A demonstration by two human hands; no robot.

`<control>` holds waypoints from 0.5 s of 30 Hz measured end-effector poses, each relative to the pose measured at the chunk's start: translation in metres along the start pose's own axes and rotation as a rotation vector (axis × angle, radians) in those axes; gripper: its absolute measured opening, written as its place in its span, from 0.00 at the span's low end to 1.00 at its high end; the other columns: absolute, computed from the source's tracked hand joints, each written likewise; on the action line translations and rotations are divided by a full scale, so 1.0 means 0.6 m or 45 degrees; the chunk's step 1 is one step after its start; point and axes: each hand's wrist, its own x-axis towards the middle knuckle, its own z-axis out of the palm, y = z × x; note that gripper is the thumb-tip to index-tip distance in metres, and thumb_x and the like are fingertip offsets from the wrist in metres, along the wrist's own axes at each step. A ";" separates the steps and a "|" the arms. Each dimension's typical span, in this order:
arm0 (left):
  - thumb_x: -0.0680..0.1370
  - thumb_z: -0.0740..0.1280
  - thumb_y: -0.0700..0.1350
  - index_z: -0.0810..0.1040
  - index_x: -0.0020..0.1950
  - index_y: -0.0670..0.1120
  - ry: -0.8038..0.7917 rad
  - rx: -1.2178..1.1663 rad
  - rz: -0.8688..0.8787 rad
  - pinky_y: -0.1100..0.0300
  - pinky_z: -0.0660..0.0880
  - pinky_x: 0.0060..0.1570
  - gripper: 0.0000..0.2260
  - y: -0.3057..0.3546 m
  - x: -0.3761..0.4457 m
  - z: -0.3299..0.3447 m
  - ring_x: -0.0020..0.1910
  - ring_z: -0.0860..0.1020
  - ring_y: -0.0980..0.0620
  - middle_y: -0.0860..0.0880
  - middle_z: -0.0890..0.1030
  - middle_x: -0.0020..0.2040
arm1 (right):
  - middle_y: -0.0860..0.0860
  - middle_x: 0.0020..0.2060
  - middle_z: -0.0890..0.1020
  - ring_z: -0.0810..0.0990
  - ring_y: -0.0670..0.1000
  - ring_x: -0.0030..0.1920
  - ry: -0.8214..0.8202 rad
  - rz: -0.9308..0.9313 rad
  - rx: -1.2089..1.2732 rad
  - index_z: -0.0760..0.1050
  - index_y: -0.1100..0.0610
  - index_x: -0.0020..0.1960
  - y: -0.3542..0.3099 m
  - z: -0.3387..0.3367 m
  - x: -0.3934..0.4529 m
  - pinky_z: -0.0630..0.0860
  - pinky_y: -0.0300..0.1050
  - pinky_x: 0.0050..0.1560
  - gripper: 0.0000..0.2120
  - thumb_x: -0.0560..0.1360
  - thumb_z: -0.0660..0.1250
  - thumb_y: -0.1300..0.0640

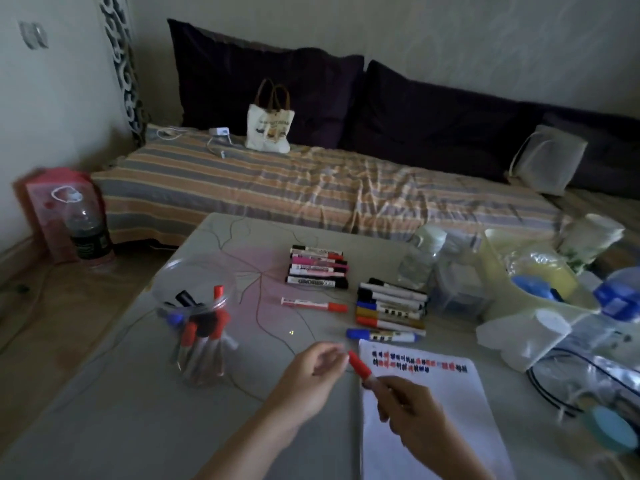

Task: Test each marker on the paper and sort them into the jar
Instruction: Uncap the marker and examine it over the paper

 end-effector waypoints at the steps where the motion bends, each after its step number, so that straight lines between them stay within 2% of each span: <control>1: 0.79 0.67 0.49 0.78 0.56 0.55 -0.045 -0.040 -0.049 0.61 0.73 0.62 0.06 0.005 -0.001 0.014 0.57 0.79 0.59 0.54 0.82 0.55 | 0.47 0.25 0.77 0.69 0.42 0.24 -0.009 0.042 0.090 0.82 0.51 0.47 -0.002 -0.002 -0.003 0.65 0.35 0.27 0.09 0.80 0.63 0.52; 3: 0.80 0.65 0.49 0.78 0.59 0.52 -0.097 -0.155 -0.111 0.55 0.75 0.61 0.09 0.017 -0.003 0.039 0.55 0.81 0.55 0.54 0.84 0.54 | 0.47 0.25 0.75 0.67 0.43 0.23 -0.021 0.102 0.222 0.82 0.54 0.48 -0.005 -0.007 -0.010 0.63 0.35 0.24 0.11 0.80 0.63 0.52; 5: 0.81 0.63 0.45 0.77 0.60 0.47 -0.128 -0.347 -0.162 0.56 0.77 0.57 0.09 0.032 -0.005 0.060 0.53 0.82 0.53 0.51 0.85 0.52 | 0.46 0.25 0.73 0.66 0.44 0.23 -0.037 0.156 0.293 0.82 0.59 0.47 -0.007 -0.012 -0.014 0.61 0.36 0.22 0.14 0.80 0.62 0.51; 7: 0.82 0.60 0.42 0.76 0.62 0.45 -0.159 -0.512 -0.205 0.54 0.77 0.59 0.10 0.040 -0.007 0.076 0.55 0.82 0.52 0.49 0.85 0.53 | 0.47 0.25 0.71 0.63 0.44 0.21 -0.056 0.230 0.434 0.77 0.64 0.44 -0.008 -0.025 -0.019 0.59 0.36 0.21 0.18 0.80 0.61 0.50; 10: 0.83 0.59 0.43 0.76 0.62 0.46 -0.170 -0.608 -0.238 0.52 0.77 0.60 0.11 0.043 -0.013 0.096 0.57 0.81 0.53 0.49 0.85 0.54 | 0.49 0.26 0.68 0.60 0.45 0.21 -0.109 0.333 0.634 0.73 0.61 0.39 -0.013 -0.047 -0.028 0.56 0.36 0.22 0.17 0.80 0.60 0.49; 13: 0.82 0.60 0.44 0.78 0.61 0.44 -0.109 -0.675 -0.245 0.52 0.77 0.59 0.11 0.045 -0.012 0.104 0.57 0.81 0.53 0.49 0.85 0.53 | 0.50 0.27 0.69 0.61 0.45 0.23 -0.107 0.318 0.667 0.80 0.63 0.46 -0.014 -0.053 -0.037 0.56 0.36 0.23 0.18 0.80 0.61 0.50; 15: 0.81 0.62 0.43 0.80 0.59 0.43 -0.058 -0.715 -0.239 0.60 0.79 0.52 0.10 0.049 -0.011 0.104 0.54 0.82 0.54 0.49 0.85 0.52 | 0.48 0.27 0.71 0.62 0.44 0.23 -0.084 0.271 0.631 0.82 0.59 0.48 -0.015 -0.052 -0.042 0.59 0.36 0.23 0.16 0.80 0.61 0.50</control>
